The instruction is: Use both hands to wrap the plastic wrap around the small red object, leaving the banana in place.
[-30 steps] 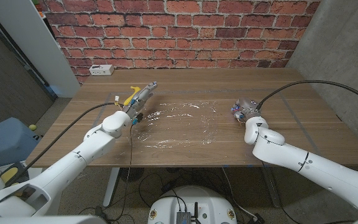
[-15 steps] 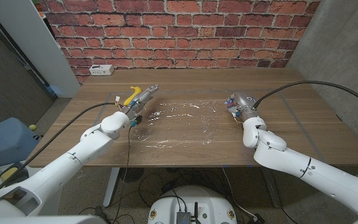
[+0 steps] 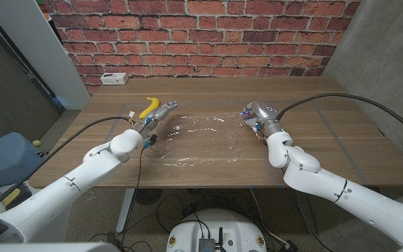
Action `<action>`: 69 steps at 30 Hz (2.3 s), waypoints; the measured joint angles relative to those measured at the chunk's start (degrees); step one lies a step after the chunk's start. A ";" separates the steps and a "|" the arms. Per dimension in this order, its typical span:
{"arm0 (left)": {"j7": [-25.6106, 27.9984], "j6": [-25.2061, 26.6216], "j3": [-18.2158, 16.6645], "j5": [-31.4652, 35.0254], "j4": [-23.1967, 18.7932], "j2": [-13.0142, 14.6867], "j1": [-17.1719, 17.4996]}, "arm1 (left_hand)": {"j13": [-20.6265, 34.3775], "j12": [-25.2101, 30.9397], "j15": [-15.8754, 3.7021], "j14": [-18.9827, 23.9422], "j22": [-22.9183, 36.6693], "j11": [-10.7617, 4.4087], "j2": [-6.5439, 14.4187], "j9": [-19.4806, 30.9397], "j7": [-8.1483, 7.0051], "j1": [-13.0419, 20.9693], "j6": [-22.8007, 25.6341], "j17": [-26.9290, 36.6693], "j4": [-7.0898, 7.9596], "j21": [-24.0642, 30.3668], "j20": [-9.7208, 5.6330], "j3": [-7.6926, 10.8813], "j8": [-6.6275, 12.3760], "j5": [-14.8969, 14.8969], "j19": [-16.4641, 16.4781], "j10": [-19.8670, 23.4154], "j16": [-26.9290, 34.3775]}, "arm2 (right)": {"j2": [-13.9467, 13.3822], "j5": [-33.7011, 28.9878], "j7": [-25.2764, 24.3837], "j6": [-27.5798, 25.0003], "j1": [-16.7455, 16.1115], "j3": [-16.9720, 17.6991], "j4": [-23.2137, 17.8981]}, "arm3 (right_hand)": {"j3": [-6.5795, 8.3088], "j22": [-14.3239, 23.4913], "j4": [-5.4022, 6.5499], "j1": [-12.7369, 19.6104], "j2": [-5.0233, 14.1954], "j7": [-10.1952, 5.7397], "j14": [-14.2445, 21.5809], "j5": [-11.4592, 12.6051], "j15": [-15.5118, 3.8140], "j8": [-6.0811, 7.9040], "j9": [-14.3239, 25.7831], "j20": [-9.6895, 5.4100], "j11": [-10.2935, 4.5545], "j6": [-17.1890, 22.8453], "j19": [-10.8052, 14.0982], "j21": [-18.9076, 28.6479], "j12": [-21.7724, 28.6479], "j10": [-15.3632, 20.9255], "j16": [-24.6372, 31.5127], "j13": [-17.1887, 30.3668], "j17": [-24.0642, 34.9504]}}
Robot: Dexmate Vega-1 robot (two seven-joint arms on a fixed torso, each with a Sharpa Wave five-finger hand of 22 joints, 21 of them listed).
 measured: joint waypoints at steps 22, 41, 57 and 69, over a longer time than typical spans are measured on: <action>4.78 8.83 -2.47 6.56 -11.24 7.68 7.72 | 0.00 0.43 -0.41 1.03 -0.27 -0.23 1.41 0.00 1.36 1.92 4.59 0.01 -1.64 0.00 1.23 1.64 0.01 -0.23 0.62 3.86 -0.23 | 3.74 -6.05 4.21 8.62 -1.44 -0.82 0.69 | -0.08 -0.13 0.08 0.00 0.00 -0.01 0.22 0.29 -0.23 -0.03 0.30 0.00 0.00 -0.01 -0.60 1.96 0.00 0.00 -1.25 0.00 0.53; 4.89 17.23 -2.46 10.46 -15.35 10.94 9.16 | 0.00 0.89 -0.40 2.06 -0.26 -0.10 1.66 0.29 2.61 3.01 7.90 0.02 -2.82 0.00 1.22 2.83 0.42 -0.46 0.62 6.04 -0.23 | 9.03 -7.52 8.38 16.79 2.06 -2.77 6.63 | -0.17 -0.56 0.17 0.20 -0.20 -0.01 0.61 0.29 -0.22 -0.08 0.54 0.09 0.00 -0.02 -1.13 3.31 0.00 0.00 -2.22 0.00 1.34; 3.06 21.49 -1.07 11.66 -16.06 11.77 7.37 | 0.00 0.89 -0.41 2.46 -0.11 -0.40 1.88 0.29 3.15 3.85 9.06 0.02 -3.22 0.00 1.01 3.23 0.42 -0.46 0.83 6.96 -0.22 | 13.19 -6.20 11.55 22.15 6.42 -4.72 13.87 | -0.24 -0.85 0.24 0.11 -0.11 -0.01 0.82 0.31 -0.43 -0.08 0.54 -0.01 0.00 -0.02 -1.64 4.61 0.00 0.01 -2.89 0.00 1.72; 1.90 21.92 -0.09 11.86 -14.89 11.56 5.60 | 0.34 0.89 -0.72 2.77 -0.12 -0.11 2.11 0.28 3.46 4.07 9.36 0.02 -3.45 0.00 0.85 3.46 0.42 -0.46 0.98 7.26 -0.46 | 15.53 -5.19 14.85 22.45 9.48 -6.41 18.40 | -0.25 -1.87 0.25 -0.13 0.13 -0.33 0.25 0.73 -2.40 -2.98 0.49 0.10 -1.49 -3.69 -4.40 8.17 -5.03 -0.72 -8.46 4.26 1.35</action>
